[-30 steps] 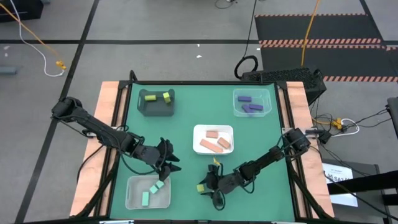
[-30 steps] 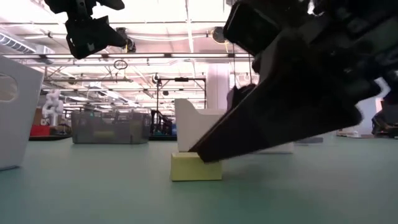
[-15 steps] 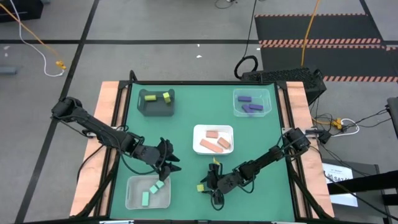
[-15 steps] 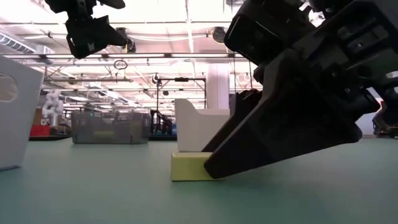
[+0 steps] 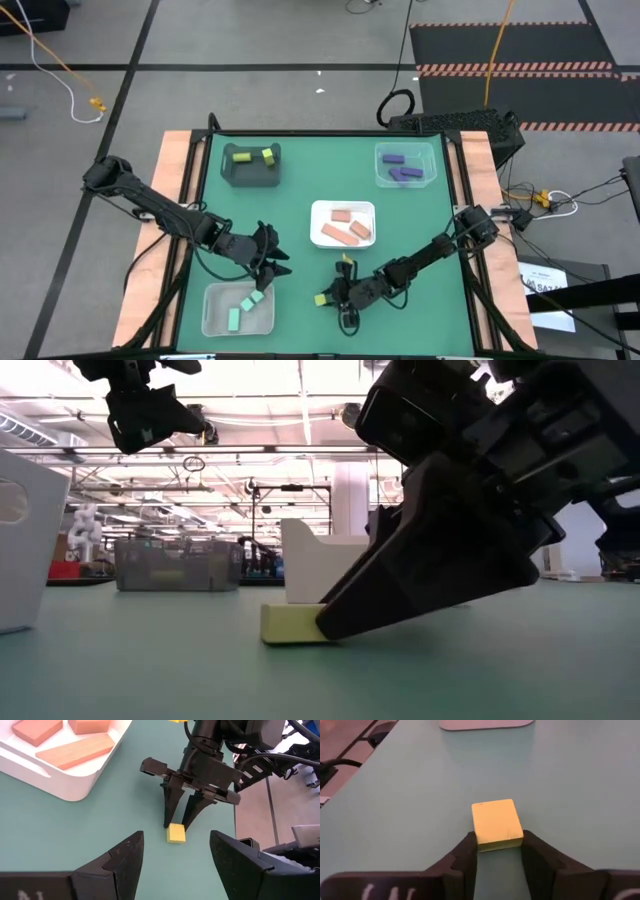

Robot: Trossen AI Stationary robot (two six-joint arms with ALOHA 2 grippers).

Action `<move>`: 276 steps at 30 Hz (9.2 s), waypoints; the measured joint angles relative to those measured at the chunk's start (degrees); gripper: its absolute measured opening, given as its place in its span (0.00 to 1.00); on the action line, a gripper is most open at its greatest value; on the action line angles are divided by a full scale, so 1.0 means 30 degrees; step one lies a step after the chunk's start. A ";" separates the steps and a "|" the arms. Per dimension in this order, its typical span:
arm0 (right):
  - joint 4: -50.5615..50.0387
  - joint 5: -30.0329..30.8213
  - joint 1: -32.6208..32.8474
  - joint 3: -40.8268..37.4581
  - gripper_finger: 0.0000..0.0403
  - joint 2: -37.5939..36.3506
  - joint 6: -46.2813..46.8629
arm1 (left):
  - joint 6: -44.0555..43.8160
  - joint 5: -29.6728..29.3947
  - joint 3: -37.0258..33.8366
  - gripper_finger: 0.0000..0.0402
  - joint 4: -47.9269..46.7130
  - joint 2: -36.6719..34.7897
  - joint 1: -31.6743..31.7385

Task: Sort & place blocks by color
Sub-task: Put the green block into the black bin, then return to Home Position

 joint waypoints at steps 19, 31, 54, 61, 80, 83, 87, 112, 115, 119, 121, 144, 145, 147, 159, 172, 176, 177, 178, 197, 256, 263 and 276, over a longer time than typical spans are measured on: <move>-0.4475 0.2568 -0.0371 -0.0015 0.26 -0.8168 -0.5331 | -0.0697 -0.2094 -0.0003 0.57 0.0525 -0.0007 0.0023; -0.6472 0.9754 -0.1137 -0.0007 0.26 -1.3174 -1.5569 | 0.5191 -0.5490 -0.0007 0.57 0.7973 -0.0007 0.1978; -0.3882 0.7513 -0.4816 0.0000 0.26 -1.2727 -2.1020 | 0.6747 -0.3796 -0.0007 0.57 1.2699 -0.0021 0.4291; -0.0612 0.7676 -0.5788 0.0000 0.26 -1.1030 -2.4130 | 0.5963 -0.3781 -0.0007 0.57 1.2219 -0.0012 0.4941; 0.1652 0.7702 -0.6375 0.0013 0.38 -1.0010 -2.4435 | 0.6783 -0.3752 -0.0007 0.14 1.1330 0.0007 0.5938; 0.1247 0.7716 -0.6201 0.0019 0.43 -1.0042 -2.3317 | 0.6857 -0.3743 -0.0007 0.14 1.1373 0.0015 0.5931; 0.0153 0.8532 -0.5996 0.0036 0.49 -1.0054 -2.1902 | 0.7494 -0.3744 -0.0036 0.14 1.1386 -0.0051 0.5937; -1.5130 0.5204 -0.7676 -0.0014 0.58 -1.6885 -0.7745 | 1.4161 0.5467 0.0007 0.14 1.0926 -0.5821 1.0924; -1.5195 0.5171 -0.7664 -0.0652 0.58 -1.7920 -0.7353 | 1.3711 0.6114 0.0007 0.14 0.9970 -0.5344 1.1898; -1.4171 0.5152 -0.7657 -0.2955 0.58 -1.9492 -0.6715 | 1.2938 0.6207 0.0000 0.14 0.7636 -0.4928 1.3029; -1.2959 0.5149 -0.7657 -0.4535 0.58 -2.0314 -0.6483 | 1.2856 0.6191 0.0000 0.14 0.5862 -0.4857 1.3585; 0.1195 0.4158 -0.7657 -1.6486 0.58 -2.4874 -0.8020 | 1.1412 0.1909 -0.2950 0.18 -0.0036 -0.4867 1.9366; 0.1180 0.4158 -0.7657 -1.6562 0.58 -2.4913 -0.8015 | 1.0939 0.1916 -0.3645 0.17 0.0646 -0.4867 1.9443; 0.1180 0.4158 -0.7657 -1.6648 0.58 -2.4961 -0.8007 | 1.0066 0.1897 -0.5058 0.16 0.2157 -0.4860 1.9472; 0.0830 0.4143 -0.7657 -1.6670 0.58 -2.4953 -0.8088 | 0.6067 0.0277 -1.0285 0.19 0.7330 -0.4867 1.9460; 0.0830 0.4143 -0.7657 -1.6670 0.58 -2.4953 -0.8044 | 0.5938 -0.0853 -1.0331 0.20 0.7847 -0.4867 1.9460; 0.0672 0.4143 -0.7657 -1.6670 0.58 -2.4953 -0.8026 | 0.5863 -0.0860 -1.0331 0.20 0.7972 -0.4867 1.9460; 0.0531 0.4143 -0.7657 -1.6670 0.58 -2.4953 -0.8020 | 0.5856 -0.0856 -1.0331 0.20 0.7970 -0.4867 1.9460; 0.0390 0.4143 -0.7657 -1.6670 0.58 -2.4953 -0.8021 | 0.5850 -0.0856 -1.0331 0.20 0.7970 -0.4867 1.9460; 0.0116 0.4143 -0.7654 -1.6670 0.58 -2.4946 -0.8007 | 0.8266 -0.1159 -1.0316 0.17 0.8660 -0.4867 1.9460; -0.2798 0.4206 -0.7664 -1.9118 0.58 -3.1337 -0.8066 | 1.7421 0.0335 -1.0316 0.86 0.7053 -0.9933 1.6054; -0.2872 0.4201 -0.8398 -1.9154 0.58 -3.3905 -0.8066 | 1.7627 0.0379 -1.0316 0.86 0.6077 -1.0426 1.4981; -0.2888 0.4216 -1.1167 -1.9183 0.58 -3.6976 -0.8066 | 1.7791 0.0364 -1.0316 0.86 0.6098 -1.0411 1.4928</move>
